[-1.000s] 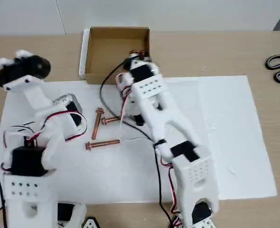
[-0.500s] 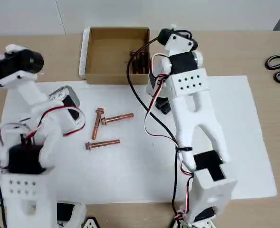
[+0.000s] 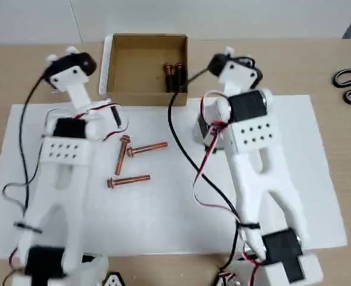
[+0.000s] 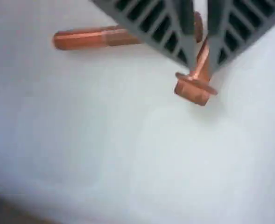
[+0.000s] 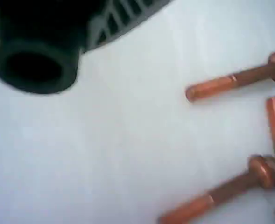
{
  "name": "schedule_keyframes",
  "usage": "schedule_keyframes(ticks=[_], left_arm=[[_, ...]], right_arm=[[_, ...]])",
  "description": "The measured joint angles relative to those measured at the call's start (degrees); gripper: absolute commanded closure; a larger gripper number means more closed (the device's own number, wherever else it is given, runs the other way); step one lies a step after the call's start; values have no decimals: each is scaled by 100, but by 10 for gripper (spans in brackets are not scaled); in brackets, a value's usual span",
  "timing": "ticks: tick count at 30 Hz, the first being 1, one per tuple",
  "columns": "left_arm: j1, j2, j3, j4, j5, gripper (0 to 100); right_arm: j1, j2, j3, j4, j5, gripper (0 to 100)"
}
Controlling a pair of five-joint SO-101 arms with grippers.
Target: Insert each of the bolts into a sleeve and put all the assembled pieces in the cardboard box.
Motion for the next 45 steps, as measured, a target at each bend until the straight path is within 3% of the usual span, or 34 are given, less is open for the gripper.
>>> schedule_keyframes(ticks=[14, 26, 38, 45], left_arm=[[202, 967, -378, 818, -1776, 994], [237, 993, -378, 1160, -1837, 993], [484, 993, -378, 730, -1837, 989], [484, 1442, -378, 721, -1837, 874]], right_arm=[[695, -1618, 1776, 0, 0, 996], [686, -2119, 2127, 0, 0, 996], [686, -2119, 2127, 0, 0, 996], [686, -2119, 2127, 0, 0, 996]])
